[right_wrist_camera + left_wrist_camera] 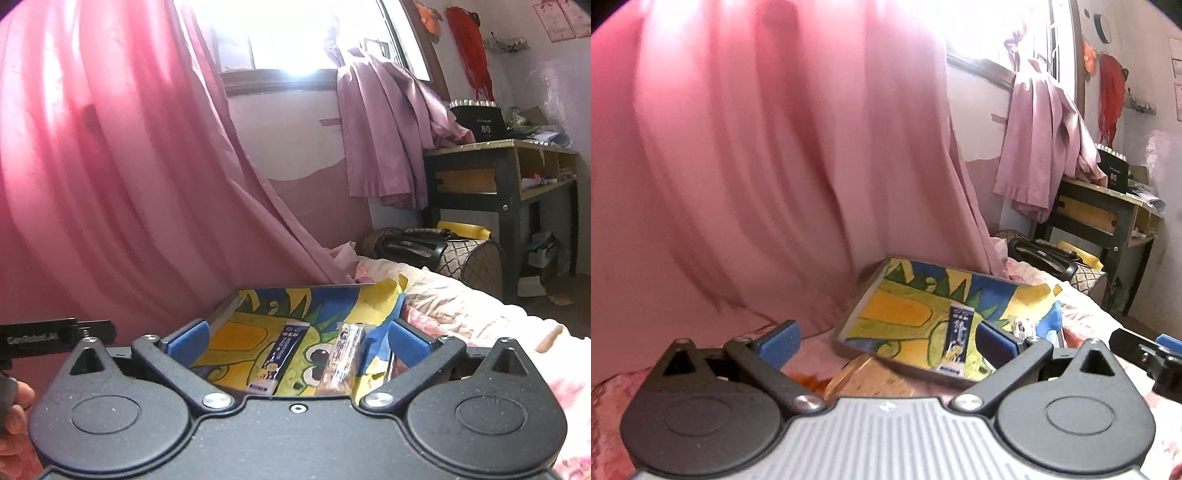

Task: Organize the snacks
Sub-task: 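Open both tools to release the snacks and lift away from the tray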

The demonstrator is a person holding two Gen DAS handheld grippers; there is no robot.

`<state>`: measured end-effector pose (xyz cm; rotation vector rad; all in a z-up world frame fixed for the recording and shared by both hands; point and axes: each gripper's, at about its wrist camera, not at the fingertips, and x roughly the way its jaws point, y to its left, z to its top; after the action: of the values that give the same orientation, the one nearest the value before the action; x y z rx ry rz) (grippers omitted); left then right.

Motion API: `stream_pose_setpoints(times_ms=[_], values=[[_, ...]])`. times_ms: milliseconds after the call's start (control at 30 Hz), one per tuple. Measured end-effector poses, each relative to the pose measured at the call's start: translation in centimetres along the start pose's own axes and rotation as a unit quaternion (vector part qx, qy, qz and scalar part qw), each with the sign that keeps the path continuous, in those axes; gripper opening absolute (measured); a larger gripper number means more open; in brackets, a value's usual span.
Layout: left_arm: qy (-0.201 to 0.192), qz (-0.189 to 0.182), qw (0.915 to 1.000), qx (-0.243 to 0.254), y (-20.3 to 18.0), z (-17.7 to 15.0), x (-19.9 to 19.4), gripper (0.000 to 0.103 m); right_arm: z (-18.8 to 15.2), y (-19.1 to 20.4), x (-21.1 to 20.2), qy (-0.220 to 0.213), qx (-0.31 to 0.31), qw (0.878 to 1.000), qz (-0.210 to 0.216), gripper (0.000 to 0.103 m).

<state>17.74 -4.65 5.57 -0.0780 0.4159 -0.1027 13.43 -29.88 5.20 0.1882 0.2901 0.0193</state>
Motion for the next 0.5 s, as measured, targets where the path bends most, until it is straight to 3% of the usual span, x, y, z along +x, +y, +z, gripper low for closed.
stream_pose_setpoints(times_ms=[300, 500], values=[[0.019, 0.006, 0.9997, 0.013, 3.2, -3.7, -5.6, 0.103, -1.7, 2.2, -5.5, 0.005, -0.017, 1.000, -0.005, 0.103], [0.039, 0.016, 0.9988, 0.024, 4.8, -6.5, -7.9, 0.103, -3.3, 3.7, -7.1, 0.058, -0.030, 0.998, -0.002, 0.103]])
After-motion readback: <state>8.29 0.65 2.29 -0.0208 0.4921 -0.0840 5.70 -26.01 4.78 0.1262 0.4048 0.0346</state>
